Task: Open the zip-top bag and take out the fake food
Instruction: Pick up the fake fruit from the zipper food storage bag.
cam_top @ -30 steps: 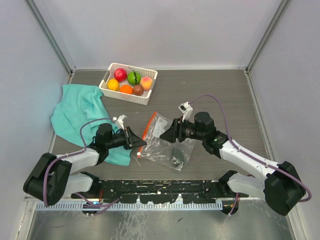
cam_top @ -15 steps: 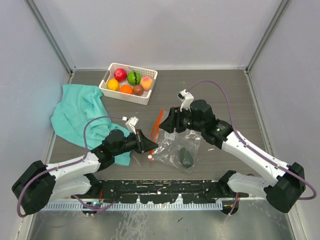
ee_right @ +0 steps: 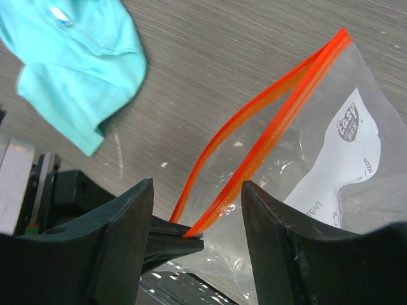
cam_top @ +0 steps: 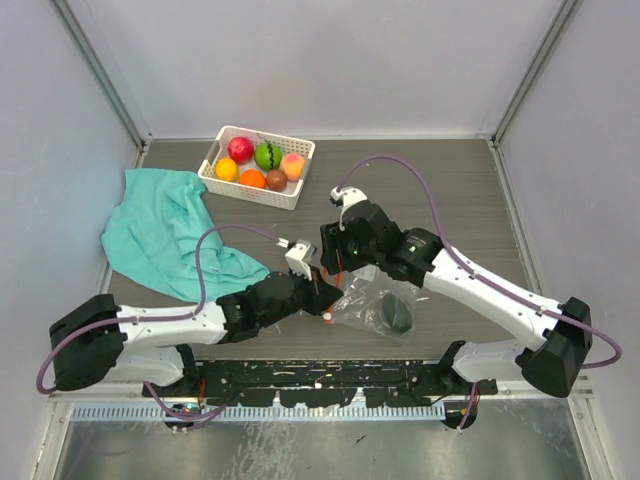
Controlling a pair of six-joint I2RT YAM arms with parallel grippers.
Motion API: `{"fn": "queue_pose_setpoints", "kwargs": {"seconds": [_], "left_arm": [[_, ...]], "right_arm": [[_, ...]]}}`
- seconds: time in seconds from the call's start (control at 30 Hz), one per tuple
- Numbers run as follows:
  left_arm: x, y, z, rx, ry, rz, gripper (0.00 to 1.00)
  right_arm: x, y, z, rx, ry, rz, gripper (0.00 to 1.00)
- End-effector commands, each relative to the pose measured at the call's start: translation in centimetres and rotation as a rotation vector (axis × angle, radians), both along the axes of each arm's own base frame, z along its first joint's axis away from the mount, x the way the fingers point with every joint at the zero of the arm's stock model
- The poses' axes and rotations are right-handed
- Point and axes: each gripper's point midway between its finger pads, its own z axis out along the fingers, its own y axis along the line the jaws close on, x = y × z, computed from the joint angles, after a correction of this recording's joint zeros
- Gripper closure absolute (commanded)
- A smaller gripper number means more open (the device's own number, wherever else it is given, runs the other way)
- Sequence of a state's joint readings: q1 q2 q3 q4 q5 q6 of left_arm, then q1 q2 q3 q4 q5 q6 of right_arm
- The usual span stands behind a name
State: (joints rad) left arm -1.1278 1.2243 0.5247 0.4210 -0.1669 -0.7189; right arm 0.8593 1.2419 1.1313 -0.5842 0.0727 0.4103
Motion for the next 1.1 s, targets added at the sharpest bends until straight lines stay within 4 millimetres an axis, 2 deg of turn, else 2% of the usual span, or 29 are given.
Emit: {"fn": "queue_pose_setpoints", "kwargs": {"seconds": [0.0,0.33,0.57,0.7,0.8,0.93,1.07], "left_arm": [[1.6,-1.5,1.5,0.037,-0.096,0.085,1.00],[1.0,-3.5,1.6,0.073,-0.123,0.102,1.00],[0.4,-3.8,2.2,-0.015,-0.145,0.087,1.00],[0.1,-3.3,2.2,-0.063,-0.161,0.082,1.00],[0.1,-3.1,2.2,-0.056,-0.175,0.084,1.00],[0.2,-3.1,2.5,-0.046,-0.198,0.085,1.00],[0.1,-3.4,2.6,-0.040,-0.212,0.073,1.00]], "right_arm": [[1.0,-2.3,0.2,-0.172,-0.086,-0.090,0.38],[0.8,-5.1,-2.4,-0.346,-0.097,-0.169,0.43],[0.2,-3.7,-2.5,-0.196,-0.091,-0.162,0.43],[0.4,-4.1,-2.3,-0.162,-0.106,-0.197,0.43],[0.7,-4.8,-2.8,-0.210,-0.107,-0.218,0.44],[0.8,-5.8,-3.5,-0.264,-0.110,-0.242,0.51],[0.9,-6.2,-3.5,-0.279,-0.115,-0.255,0.76]]}}
